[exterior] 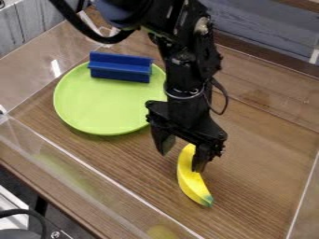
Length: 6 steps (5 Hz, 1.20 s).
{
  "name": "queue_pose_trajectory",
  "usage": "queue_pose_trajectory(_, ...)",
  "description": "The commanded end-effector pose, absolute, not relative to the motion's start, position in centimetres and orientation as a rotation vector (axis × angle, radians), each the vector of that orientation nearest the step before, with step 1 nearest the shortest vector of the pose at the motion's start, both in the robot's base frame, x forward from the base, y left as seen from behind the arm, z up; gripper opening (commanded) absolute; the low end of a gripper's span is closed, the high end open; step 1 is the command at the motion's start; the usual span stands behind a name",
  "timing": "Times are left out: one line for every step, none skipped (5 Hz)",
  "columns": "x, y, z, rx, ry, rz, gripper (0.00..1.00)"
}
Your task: Remove the banana from inside the green plate and put it on the table
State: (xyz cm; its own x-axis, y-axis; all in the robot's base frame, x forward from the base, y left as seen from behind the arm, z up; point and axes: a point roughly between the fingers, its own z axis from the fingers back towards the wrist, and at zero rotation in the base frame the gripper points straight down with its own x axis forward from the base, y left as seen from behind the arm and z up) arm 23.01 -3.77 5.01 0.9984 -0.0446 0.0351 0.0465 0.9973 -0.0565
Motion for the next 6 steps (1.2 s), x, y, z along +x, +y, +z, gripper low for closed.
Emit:
queue_pose_trajectory(24.1, -3.6, 6.8, -0.06, -0.099, -0.037, 1.0)
queue_pose_trajectory(24.1, -3.6, 7.3, -0.057, -0.103, -0.033, 1.0)
queue_pose_trajectory(24.2, -3.5, 8.1, -0.054, -0.11, -0.028, 1.0)
queue_pose_trajectory(24.3, -3.4, 9.2, -0.051, -0.124, -0.024, 1.0)
queue_pose_trajectory(24.4, -3.5, 10.0, -0.049, -0.144, -0.021, 1.0)
queue_pose_trajectory(24.5, -3.4, 10.2, -0.051, -0.157, -0.021, 1.0)
